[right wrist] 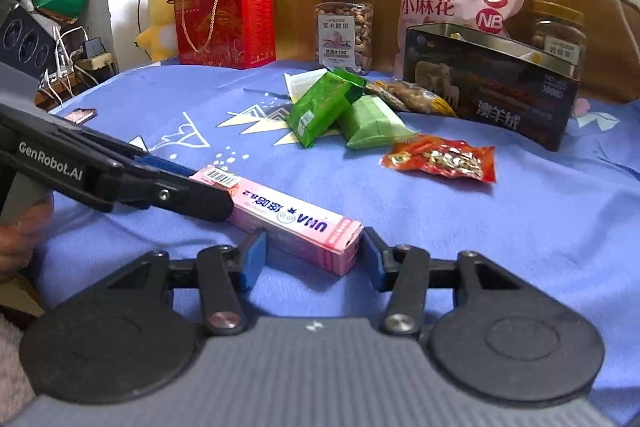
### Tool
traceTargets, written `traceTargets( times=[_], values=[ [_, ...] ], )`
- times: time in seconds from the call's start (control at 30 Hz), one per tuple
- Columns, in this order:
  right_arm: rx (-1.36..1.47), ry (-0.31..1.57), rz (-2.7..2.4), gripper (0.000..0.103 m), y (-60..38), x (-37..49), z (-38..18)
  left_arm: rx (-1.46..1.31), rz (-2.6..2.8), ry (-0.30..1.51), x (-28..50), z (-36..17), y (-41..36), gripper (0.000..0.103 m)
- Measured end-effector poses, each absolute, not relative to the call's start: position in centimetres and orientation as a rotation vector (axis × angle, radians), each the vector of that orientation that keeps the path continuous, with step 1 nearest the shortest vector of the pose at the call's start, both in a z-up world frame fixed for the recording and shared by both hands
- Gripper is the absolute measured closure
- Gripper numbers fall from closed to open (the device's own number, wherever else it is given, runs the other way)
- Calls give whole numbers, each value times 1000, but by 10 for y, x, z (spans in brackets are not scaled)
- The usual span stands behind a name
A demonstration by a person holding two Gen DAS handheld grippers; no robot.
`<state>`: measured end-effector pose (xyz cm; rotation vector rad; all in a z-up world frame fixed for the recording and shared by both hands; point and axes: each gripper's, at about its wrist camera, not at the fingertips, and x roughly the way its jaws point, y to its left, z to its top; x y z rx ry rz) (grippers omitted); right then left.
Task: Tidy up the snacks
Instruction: 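Grasp the pink candy box with both grippers and drop it into the tin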
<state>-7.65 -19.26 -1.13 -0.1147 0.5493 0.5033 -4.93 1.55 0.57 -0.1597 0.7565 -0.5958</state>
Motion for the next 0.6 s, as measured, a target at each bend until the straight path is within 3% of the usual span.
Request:
traceTargets(
  times=[0.33,0.6],
  values=[
    [-74,545,433,49,-221,-92,-11,-156,-715,756,-46,13,-8,42],
    [-79,389,369,49,-245,-38,32,-39,-701,599,11,73,-49,42]
  ],
)
